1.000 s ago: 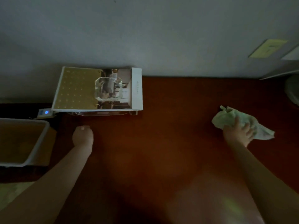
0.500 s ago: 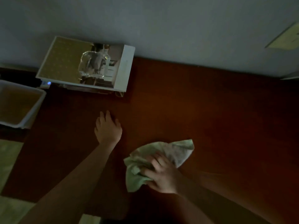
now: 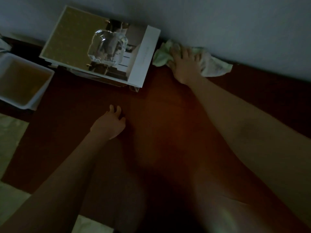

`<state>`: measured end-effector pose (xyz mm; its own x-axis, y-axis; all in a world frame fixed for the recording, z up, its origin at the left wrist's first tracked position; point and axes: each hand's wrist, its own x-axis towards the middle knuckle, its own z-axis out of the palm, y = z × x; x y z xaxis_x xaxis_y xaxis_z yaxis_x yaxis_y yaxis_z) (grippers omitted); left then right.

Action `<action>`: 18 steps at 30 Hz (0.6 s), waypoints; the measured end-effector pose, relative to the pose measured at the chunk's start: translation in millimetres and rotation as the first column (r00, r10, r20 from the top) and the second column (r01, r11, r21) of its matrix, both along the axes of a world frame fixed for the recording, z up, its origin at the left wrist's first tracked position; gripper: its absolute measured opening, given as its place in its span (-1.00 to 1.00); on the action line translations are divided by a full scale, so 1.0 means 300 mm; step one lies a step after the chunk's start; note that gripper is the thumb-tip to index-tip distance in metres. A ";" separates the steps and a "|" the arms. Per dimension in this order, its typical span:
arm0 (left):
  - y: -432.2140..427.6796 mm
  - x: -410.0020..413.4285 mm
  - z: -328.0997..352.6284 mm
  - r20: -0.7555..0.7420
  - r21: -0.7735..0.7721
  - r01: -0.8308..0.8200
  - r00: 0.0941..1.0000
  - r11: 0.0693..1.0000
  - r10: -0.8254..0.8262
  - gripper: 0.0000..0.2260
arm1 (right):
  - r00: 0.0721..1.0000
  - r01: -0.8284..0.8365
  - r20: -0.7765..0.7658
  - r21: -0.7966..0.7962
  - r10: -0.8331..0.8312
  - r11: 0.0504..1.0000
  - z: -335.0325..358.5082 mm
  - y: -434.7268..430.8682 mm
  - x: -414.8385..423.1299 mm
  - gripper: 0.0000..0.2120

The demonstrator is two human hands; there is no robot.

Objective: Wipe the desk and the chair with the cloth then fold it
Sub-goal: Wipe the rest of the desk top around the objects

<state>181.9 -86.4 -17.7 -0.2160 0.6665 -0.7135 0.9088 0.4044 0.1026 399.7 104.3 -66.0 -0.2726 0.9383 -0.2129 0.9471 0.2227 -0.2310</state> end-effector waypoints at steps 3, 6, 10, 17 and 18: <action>0.010 -0.004 0.012 -0.045 -0.019 -0.030 0.999 0.999 0.029 -0.54 | 0.987 -0.161 0.035 0.050 0.159 0.986 -0.026 -0.249 -0.019 -0.52; 0.009 0.020 0.009 -0.101 0.020 0.118 0.988 0.993 -0.116 -0.62 | 0.948 -0.311 -0.062 0.045 0.313 0.949 -0.043 -0.657 -0.020 -0.54; -0.030 0.098 0.013 -0.041 0.108 -0.171 0.983 0.979 0.177 -0.46 | 0.814 -0.567 -0.144 0.017 0.563 0.824 -0.051 -1.196 0.066 -0.61; -0.148 0.398 -0.039 -0.027 0.288 -0.075 0.996 0.955 0.087 -0.46 | 0.929 -0.365 -0.030 0.070 0.368 0.928 -0.077 -0.870 0.465 -0.49; -0.138 0.442 -0.047 -0.002 0.300 -0.010 1.000 0.954 0.011 -0.48 | 0.964 -0.265 0.012 0.070 0.265 0.962 -0.070 -0.737 0.519 -0.48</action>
<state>314.4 -127.9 -31.6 -0.2259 0.8475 -0.4803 0.9053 0.3647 0.2176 555.5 -116.7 -87.0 -0.5128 0.8453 -0.1497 0.8527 0.4814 -0.2030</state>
